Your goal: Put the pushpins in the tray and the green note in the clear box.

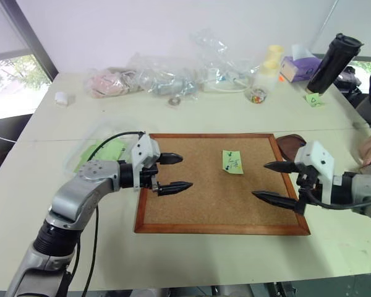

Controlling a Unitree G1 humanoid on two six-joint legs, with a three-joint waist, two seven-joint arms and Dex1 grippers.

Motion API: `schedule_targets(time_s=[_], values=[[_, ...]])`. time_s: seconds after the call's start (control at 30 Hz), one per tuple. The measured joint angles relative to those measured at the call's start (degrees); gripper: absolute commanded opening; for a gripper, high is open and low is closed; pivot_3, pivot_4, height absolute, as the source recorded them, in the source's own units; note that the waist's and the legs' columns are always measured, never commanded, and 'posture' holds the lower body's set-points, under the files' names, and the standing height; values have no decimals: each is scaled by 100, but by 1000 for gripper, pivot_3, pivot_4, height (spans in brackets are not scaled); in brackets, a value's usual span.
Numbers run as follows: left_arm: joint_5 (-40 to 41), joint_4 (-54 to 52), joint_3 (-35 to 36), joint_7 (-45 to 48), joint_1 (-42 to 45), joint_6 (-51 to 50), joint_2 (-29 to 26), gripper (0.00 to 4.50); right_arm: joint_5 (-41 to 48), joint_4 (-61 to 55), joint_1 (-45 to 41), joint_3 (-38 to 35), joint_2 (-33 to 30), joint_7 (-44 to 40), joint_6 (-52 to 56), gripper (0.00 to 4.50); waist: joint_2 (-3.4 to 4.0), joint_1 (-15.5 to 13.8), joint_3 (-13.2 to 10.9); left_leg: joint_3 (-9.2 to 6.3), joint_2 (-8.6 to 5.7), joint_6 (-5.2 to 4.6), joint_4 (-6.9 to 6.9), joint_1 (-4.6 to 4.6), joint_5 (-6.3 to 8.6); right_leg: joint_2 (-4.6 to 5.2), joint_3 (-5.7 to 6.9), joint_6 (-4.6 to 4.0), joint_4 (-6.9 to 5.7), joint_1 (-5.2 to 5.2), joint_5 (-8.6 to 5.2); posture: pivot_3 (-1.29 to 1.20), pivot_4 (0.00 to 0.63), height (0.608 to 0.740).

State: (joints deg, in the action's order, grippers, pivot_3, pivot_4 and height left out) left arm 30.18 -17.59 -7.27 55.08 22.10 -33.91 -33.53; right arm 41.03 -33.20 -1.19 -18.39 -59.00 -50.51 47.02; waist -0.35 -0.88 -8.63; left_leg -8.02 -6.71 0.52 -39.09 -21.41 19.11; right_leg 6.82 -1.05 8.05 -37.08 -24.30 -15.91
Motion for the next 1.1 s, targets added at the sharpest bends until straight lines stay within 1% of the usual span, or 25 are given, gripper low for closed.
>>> schedule_targets(time_s=[0.17, 0.77, 0.9, 0.93, 1.0, 1.1], values=[[-22, -2, -9, -14, 0, -3, 3, 4439, -39, 76, -119, 120, 0, -13, -17, 4500, 0, 4, 0, 0, 0, 0, 0, 0, 0, 0, 0, 0, 0, 0, 0, 0, 150, 740], [-25, -66, -10, -90, -113, -61, -22, 4439, -104, 84, -144, 288, 49, 11, -117, 4500, 0, 1, 0, 0, 0, 0, 0, 0, 0, 0, 0, 0, 0, 0, 0, 0, 150, 740], [-136, -55, -40, -111, -115, 4, -14, 4439, -147, 104, -198, 385, 50, 1, -133, 4500, 0, 0, 0, 0, 0, 0, 0, 0, 0, 0, 0, 0, 0, 0, 0, 0, 150, 740], [-228, -21, -76, -119, -113, 130, 18, 4051, -157, 134, -221, 414, 54, -3, -152, 4500, 0, -2, 0, 0, 0, 0, 0, 0, 0, 0, 0, 0, 0, 0, 0, 0, 150, 740], [-366, 87, -130, -138, -111, 302, 81, 3691, -172, 178, -235, 424, 59, -5, -182, 4500, 0, -4, 0, 0, 0, 0, 0, 0, 0, 0, 1, 0, 0, 0, 0, 0, 150, 740], [-573, 369, -279, -154, -109, 594, 296, 2266, -248, 238, -300, 496, 112, -1, -233, 4500, 0, 0, 0, 0, -1, 0, 0, 0, 0, 0, 1, 0, 1, 0, 0, 0, 150, 740]])
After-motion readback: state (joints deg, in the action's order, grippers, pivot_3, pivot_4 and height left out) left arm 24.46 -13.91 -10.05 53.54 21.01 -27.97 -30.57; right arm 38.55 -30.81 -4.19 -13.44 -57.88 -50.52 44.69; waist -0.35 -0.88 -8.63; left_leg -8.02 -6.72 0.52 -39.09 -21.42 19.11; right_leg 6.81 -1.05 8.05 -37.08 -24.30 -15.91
